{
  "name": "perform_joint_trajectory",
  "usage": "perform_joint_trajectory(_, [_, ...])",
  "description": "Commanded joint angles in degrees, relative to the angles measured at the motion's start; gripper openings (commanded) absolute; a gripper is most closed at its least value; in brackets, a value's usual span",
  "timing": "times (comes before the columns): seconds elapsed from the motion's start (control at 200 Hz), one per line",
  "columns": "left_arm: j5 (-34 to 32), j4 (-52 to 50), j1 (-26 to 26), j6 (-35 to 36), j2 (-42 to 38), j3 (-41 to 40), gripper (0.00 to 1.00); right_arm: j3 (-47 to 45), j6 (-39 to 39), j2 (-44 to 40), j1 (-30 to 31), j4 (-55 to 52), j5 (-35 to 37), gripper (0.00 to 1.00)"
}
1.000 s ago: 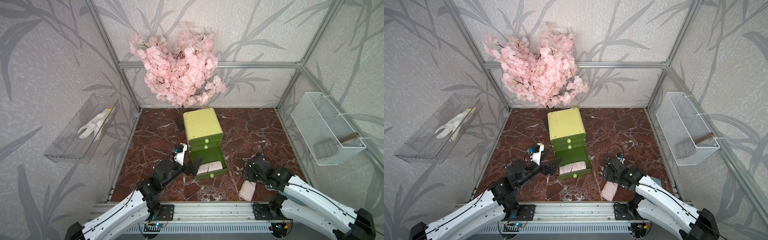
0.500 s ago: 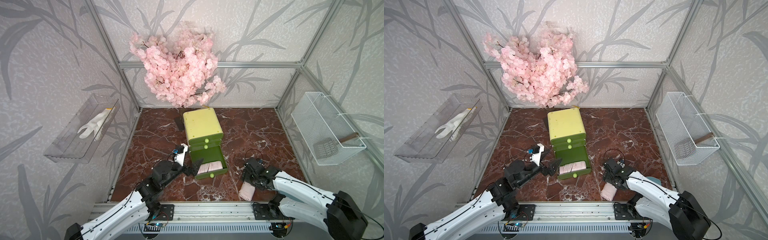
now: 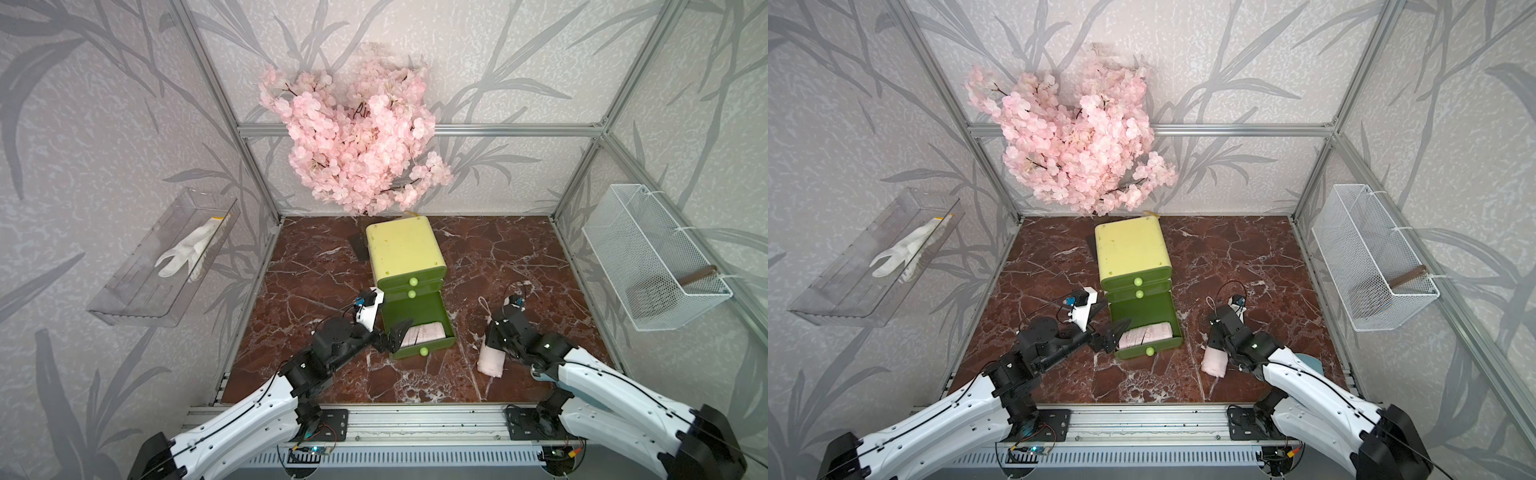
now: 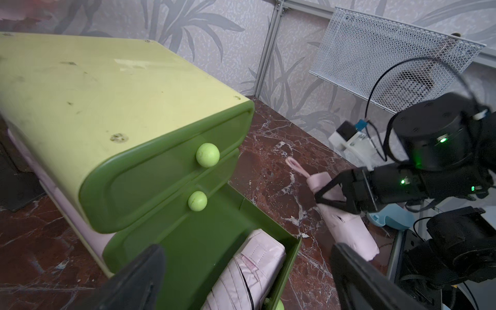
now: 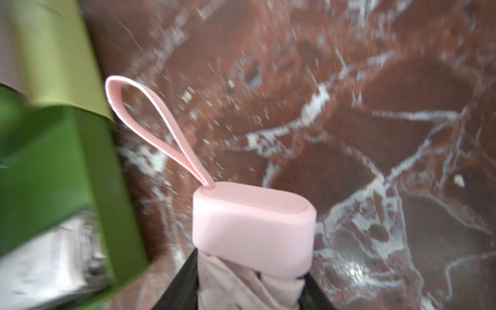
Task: Place the umbrella in the drawer by color
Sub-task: Pick up the umbrella from the center of the board.
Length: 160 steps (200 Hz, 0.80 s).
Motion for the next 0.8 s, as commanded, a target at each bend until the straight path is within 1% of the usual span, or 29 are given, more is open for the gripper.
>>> perform_joint_trajectory(0.0, [3.3, 6.6, -1.8, 1.4, 3.1, 3.1, 1.0, 1.6, -3.1, -6.2, -0.3, 13.7, 5.4, 0.38])
perform_joint_trajectory(0.09, [4.8, 9.7, -4.6, 3.7, 7.3, 5.6, 1.0, 0.2, -3.3, -8.6, -0.3, 22.6, 5.6, 0.37])
perform_joint_trajectory(0.2, [6.0, 11.3, -8.8, 6.9, 13.9, 10.0, 1.0, -1.7, -1.1, -9.2, -0.2, 31.7, 5.0, 0.37])
perform_joint_trajectory(0.325, [6.1, 12.1, -12.4, 9.2, 21.9, 15.5, 1.0, -2.2, 0.6, -8.1, 0.4, 37.7, 3.1, 0.37])
perform_joint_trajectory(0.445, [5.9, 11.9, -13.0, 9.7, 28.4, 19.5, 1.0, -2.4, 2.1, -8.1, 0.9, 39.4, 1.0, 0.37])
perform_joint_trajectory(0.58, [5.2, 9.6, -13.0, 10.7, 33.6, 23.5, 1.0, -2.8, 4.5, -10.2, 1.4, 39.3, -1.3, 0.37])
perform_joint_trajectory(0.68, [4.6, 8.3, -12.9, 10.6, 37.0, 26.2, 0.97, -2.6, 5.5, -11.6, 2.1, 38.5, -3.2, 0.37])
perform_joint_trajectory(0.795, [6.1, 9.0, -12.8, 10.2, 39.8, 28.6, 0.92, -2.4, 5.6, -12.5, 3.0, 37.2, -4.7, 0.37])
